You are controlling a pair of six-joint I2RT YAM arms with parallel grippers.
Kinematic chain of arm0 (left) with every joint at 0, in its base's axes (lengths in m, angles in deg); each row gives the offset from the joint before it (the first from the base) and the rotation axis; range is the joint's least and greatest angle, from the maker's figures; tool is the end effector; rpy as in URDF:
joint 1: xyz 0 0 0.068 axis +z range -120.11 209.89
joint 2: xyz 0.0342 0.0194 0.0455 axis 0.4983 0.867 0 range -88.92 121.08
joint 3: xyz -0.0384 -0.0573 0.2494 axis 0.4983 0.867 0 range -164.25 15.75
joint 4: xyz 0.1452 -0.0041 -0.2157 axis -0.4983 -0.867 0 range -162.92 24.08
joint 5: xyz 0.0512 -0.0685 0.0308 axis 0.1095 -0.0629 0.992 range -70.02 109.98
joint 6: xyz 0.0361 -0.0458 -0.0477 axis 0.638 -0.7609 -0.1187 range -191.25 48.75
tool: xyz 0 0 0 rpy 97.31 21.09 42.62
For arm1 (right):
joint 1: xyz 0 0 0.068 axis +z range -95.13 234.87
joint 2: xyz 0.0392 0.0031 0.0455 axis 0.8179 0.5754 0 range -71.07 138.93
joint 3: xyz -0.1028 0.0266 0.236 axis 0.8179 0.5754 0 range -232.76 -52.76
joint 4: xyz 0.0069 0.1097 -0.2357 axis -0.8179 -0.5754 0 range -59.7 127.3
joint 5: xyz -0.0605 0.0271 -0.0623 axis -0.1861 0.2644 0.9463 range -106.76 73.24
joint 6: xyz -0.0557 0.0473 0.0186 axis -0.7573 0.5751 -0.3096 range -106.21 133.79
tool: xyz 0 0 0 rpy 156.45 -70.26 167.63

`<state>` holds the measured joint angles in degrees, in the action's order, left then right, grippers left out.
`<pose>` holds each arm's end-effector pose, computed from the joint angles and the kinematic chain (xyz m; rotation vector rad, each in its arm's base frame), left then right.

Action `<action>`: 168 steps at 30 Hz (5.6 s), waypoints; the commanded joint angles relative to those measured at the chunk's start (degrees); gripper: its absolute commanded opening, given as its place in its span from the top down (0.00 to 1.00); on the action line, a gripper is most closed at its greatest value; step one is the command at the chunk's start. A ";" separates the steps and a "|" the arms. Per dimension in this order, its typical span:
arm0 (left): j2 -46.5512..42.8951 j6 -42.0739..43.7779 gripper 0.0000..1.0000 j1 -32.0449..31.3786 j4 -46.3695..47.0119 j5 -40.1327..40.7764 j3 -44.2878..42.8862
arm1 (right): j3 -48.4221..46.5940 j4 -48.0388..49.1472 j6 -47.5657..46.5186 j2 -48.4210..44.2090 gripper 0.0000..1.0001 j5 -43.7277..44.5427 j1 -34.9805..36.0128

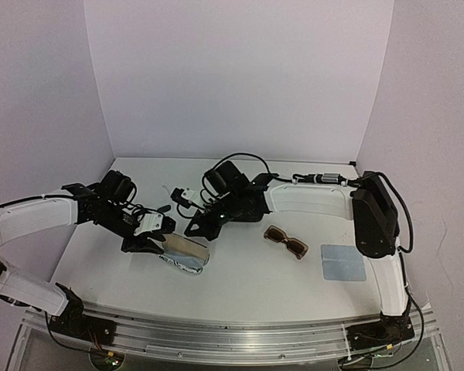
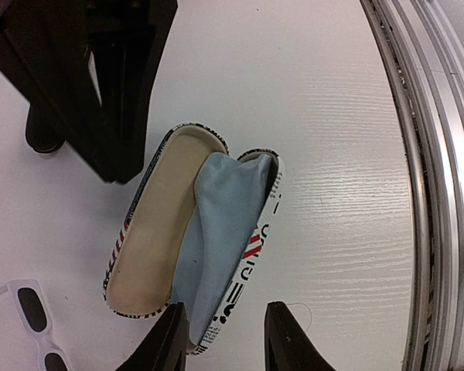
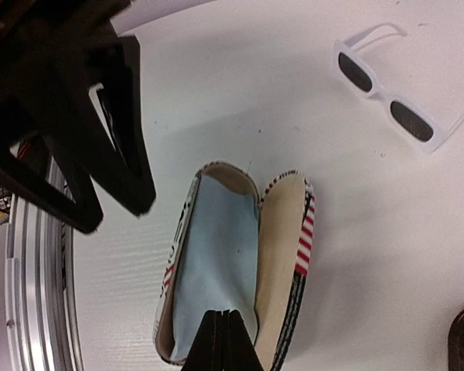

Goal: Organize the sunglasses
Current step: Place the glasses cleaning cloth in the sunglasses case, then pick up the sunglasses from the center of the board, then fold the sunglasses.

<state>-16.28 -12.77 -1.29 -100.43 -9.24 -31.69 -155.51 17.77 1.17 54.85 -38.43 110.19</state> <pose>0.2035 -0.1594 0.1904 1.8691 1.6327 -0.4692 0.2720 0.4342 0.1846 -1.4972 1.8650 0.8047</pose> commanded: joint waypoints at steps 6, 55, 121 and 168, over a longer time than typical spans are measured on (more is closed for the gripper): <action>-1.42 -2.74 0.65 5.05 6.07 -0.82 2.71 | -4.32 0.67 8.07 7.27 1.00 14.20 3.78; 34.17 -12.52 0.19 17.60 -2.46 7.35 -30.82 | 4.38 6.48 12.10 -8.91 0.31 30.29 -0.75; 15.88 8.03 1.00 -3.45 -16.44 7.28 -37.23 | 1.73 14.72 22.60 -7.40 0.05 29.26 -2.41; 14.18 6.71 1.00 -3.42 -14.75 8.59 -31.93 | 6.61 7.89 26.21 -12.22 0.20 17.25 -7.00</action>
<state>-0.60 -2.38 -5.31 -116.81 -0.92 -62.64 -153.28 24.48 25.97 50.88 -19.88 105.59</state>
